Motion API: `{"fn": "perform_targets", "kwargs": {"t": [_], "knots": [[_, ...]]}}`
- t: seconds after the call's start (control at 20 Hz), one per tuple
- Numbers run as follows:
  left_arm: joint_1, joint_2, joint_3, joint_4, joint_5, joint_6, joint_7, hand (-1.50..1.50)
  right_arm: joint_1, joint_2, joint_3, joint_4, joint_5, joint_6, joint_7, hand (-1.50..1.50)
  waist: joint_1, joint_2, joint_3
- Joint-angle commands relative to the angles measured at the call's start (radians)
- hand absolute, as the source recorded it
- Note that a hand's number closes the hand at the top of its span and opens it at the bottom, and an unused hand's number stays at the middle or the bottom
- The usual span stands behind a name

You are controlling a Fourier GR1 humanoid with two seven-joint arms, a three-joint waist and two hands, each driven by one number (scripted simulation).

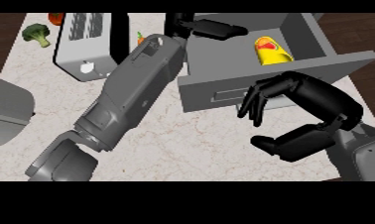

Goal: Pick up the cup, place it into the drawer and close the drawer

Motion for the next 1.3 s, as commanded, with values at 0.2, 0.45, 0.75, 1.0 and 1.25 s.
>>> {"fn": "perform_targets", "kwargs": {"t": [0.2,0.45,0.75,1.0,1.25], "knots": [[0.027,0.0,0.016,0.017,0.048,0.005,-0.052,-1.5,0.101,-0.083,0.09,-0.011,0.41,-0.05,-0.093,-1.5,0.095,-0.016,0.002],[0.079,0.0,0.045,0.015,0.068,-0.05,-0.115,-1.5,0.08,-0.013,0.171,0.213,0.589,-0.175,-0.167,-1.5,0.135,-0.016,0.001],[0.179,0.042,0.03,-0.101,0.064,-0.101,-0.103,-1.5,-0.043,0.046,0.237,0.593,0.731,-0.246,-0.28,-1.5,0.195,-0.024,0.001],[0.251,0.094,0.032,-0.179,0.073,-0.131,-0.075,-1.5,-0.147,0.049,0.164,0.906,0.771,-0.356,-0.434,1.5,0.237,-0.022,0.003],[0.31,0.133,0.033,-0.239,0.084,-0.172,-0.055,-1.5,-0.287,0.047,0.064,1.097,0.743,-0.418,-0.562,1.5,0.266,-0.014,0.005]]}}
